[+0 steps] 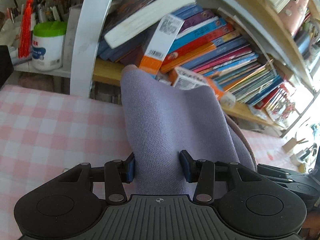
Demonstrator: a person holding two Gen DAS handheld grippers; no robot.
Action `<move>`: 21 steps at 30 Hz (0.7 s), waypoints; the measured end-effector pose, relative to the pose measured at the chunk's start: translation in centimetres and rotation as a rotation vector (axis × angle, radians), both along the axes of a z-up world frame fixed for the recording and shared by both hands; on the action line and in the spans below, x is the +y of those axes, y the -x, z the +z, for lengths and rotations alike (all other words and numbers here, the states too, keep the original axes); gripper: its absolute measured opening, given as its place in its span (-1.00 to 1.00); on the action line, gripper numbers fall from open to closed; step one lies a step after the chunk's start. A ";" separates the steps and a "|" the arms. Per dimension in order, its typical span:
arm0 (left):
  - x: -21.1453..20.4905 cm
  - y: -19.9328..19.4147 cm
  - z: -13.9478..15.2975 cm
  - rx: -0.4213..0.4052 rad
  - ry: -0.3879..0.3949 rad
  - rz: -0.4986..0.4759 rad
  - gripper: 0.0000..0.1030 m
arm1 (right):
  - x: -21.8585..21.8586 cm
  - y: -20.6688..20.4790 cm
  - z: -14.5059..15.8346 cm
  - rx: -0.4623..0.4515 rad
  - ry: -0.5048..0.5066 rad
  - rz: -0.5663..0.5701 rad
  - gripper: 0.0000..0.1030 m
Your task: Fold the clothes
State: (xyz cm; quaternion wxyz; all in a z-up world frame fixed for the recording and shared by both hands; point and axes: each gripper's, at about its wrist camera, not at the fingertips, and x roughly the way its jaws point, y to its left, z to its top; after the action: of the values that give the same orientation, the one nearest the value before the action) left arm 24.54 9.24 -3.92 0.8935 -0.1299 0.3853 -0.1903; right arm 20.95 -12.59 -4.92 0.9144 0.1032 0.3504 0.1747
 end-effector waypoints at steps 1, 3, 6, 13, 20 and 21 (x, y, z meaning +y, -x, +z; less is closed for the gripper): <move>0.0 -0.2 -0.4 0.011 -0.007 0.003 -0.12 | -0.2 -0.2 -0.4 0.015 -0.005 -0.007 -0.34; 0.3 -0.3 -0.8 0.021 -0.012 0.008 -0.06 | -0.6 -0.3 -1.0 0.034 -0.026 -0.020 -0.31; 0.6 -0.3 -1.1 0.022 -0.020 0.016 0.05 | -1.2 -0.3 -1.2 0.042 -0.039 -0.045 -0.01; 1.0 1.6 0.4 -0.072 -0.120 0.060 0.09 | -1.9 1.3 0.4 -0.004 0.034 -0.083 0.51; -0.2 5.4 2.0 -0.140 -0.189 0.095 0.34 | -2.3 4.9 2.3 -0.090 0.119 -0.100 0.69; -0.5 6.1 2.2 -0.149 -0.202 0.100 0.39 | -2.3 5.5 2.6 -0.102 0.126 -0.104 0.70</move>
State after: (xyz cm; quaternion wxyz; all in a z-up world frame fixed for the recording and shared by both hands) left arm 18.46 8.78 -1.74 0.9366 -0.0440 0.3280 -0.1151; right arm 15.40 -14.91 -2.36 0.9435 0.0545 0.3078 0.1098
